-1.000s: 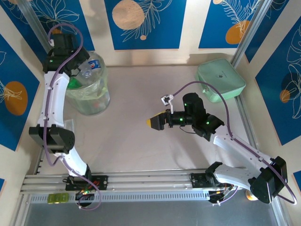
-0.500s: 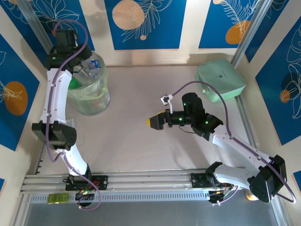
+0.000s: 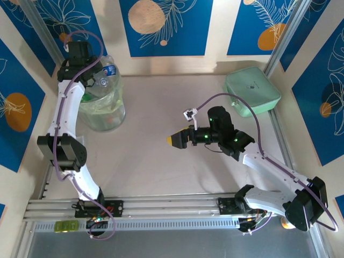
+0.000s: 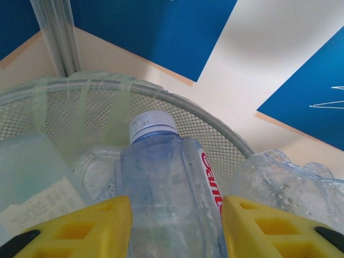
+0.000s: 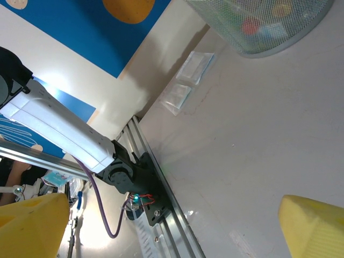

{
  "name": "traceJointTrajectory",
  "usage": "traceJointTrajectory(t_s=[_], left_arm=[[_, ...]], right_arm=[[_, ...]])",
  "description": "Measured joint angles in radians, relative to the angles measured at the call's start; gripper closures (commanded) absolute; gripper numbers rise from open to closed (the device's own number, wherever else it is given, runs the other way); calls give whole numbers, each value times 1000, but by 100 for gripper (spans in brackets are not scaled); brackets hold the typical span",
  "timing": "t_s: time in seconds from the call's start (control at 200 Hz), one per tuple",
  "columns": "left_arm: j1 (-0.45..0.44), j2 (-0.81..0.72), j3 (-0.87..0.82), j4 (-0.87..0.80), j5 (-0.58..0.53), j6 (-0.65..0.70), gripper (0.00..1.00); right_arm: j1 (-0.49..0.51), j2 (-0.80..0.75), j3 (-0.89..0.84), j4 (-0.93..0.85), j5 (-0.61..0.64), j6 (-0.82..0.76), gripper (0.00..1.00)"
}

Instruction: Put the plastic bottles in the bin

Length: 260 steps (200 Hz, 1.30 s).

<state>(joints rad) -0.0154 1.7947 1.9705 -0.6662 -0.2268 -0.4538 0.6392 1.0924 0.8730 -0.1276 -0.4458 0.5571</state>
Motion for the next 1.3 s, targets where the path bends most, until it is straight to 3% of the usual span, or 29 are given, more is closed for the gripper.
traceJointTrajectory(t_s=[0.555, 0.79, 0.98, 1.005, 1.025, 1.035, 1.3], left_arm=[[14, 7, 114, -128, 0, 0, 47], [11, -47, 99, -126, 82, 34, 34], [-44, -253, -69, -47, 161, 113, 23], [-61, -292, -100, -31, 176, 127, 17], [-72, -319, -122, -21, 188, 132, 3], [-80, -338, -136, -14, 193, 147, 0], [-240, -740, -526, 166, 351, 233, 1]], right_arm=[[0, 8, 0, -2, -8, 0, 0], [10, 1, 29, -47, 21, -16, 1], [66, -37, 131, -171, 164, -128, 1], [79, -44, 152, -190, 190, -146, 1], [88, -50, 167, -204, 212, -158, 1], [92, -52, 173, -209, 222, -165, 1], [214, -212, 219, -266, 565, -335, 1]])
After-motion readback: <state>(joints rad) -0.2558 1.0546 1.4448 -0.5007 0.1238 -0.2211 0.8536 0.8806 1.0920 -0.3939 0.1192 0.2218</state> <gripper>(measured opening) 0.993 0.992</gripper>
